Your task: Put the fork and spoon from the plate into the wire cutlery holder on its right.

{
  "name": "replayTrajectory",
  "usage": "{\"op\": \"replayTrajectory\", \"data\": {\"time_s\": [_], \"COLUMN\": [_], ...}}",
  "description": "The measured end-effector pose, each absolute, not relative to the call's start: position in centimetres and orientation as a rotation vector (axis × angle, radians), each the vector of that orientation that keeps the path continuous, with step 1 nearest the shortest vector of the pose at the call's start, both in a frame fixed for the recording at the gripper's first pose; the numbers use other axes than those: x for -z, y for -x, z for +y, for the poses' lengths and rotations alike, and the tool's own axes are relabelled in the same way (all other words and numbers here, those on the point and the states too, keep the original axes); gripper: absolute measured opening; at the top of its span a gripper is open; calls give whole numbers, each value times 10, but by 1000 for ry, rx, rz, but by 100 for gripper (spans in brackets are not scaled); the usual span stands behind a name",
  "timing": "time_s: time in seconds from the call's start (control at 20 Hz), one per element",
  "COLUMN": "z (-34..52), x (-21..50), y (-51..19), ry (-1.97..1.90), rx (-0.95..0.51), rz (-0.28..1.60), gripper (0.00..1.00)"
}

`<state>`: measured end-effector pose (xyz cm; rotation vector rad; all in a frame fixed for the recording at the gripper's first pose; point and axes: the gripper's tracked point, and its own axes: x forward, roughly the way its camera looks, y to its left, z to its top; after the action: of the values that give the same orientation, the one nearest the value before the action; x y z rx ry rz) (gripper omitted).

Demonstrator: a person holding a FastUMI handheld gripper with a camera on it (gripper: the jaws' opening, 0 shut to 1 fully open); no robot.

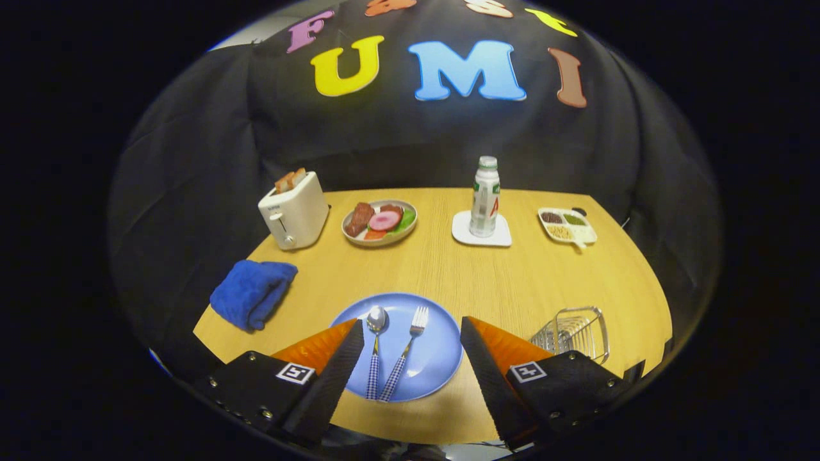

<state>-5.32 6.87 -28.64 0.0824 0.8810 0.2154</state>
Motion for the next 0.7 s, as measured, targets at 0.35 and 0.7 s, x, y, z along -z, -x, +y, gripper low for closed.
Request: {"op": "replayTrajectory", "data": {"time_s": [0.35,0.7], "z": [83,83], "x": [347,376], "y": [73,82], "ry": [-94,-46], "rx": [-190,-146], "rz": [1112,1224], "gripper": [82,80]}}
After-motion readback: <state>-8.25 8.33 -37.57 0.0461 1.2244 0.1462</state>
